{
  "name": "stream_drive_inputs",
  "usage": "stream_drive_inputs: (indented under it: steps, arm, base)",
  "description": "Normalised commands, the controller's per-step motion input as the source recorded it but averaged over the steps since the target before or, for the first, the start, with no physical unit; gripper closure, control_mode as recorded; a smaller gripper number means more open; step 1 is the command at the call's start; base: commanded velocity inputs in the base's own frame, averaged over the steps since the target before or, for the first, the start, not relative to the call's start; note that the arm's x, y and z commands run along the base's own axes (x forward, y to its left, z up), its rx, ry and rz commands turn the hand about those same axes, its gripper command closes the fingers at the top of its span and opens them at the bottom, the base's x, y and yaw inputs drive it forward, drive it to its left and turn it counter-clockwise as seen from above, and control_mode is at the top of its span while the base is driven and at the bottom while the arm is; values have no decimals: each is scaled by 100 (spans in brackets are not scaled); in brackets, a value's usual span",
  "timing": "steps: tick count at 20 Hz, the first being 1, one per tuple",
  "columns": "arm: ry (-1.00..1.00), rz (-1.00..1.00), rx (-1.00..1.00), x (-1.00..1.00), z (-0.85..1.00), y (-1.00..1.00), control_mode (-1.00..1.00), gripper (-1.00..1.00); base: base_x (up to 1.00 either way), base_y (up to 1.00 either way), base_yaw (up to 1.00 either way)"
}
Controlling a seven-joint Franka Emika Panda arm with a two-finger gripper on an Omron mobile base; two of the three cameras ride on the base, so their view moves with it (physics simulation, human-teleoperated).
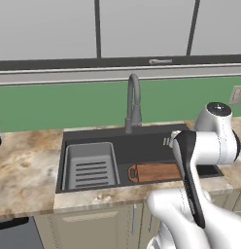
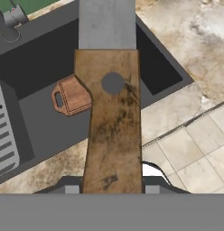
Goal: Move the cutting board and knife to the sink. Then move spray from the cabinet to the counter.
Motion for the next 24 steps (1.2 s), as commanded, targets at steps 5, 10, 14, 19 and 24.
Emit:
stream_drive_inputs:
  steps: [5, 10, 14, 19, 24]
  arm:
    - [0, 0, 0, 0, 0, 0, 100, 100]
    - [0, 0, 0, 14, 0, 0, -100, 100]
    - [2, 0, 0, 38, -1, -1, -100, 100]
    - [4, 0, 2, 48, -6, -2, -100, 100]
    - [9, -3, 6, 48, -13, -1, -100, 100]
  base:
    - [0, 0, 0]
    - [3, 0, 0]
    - [0, 0, 0]
    - [0, 0, 0]
    - [0, 0, 0]
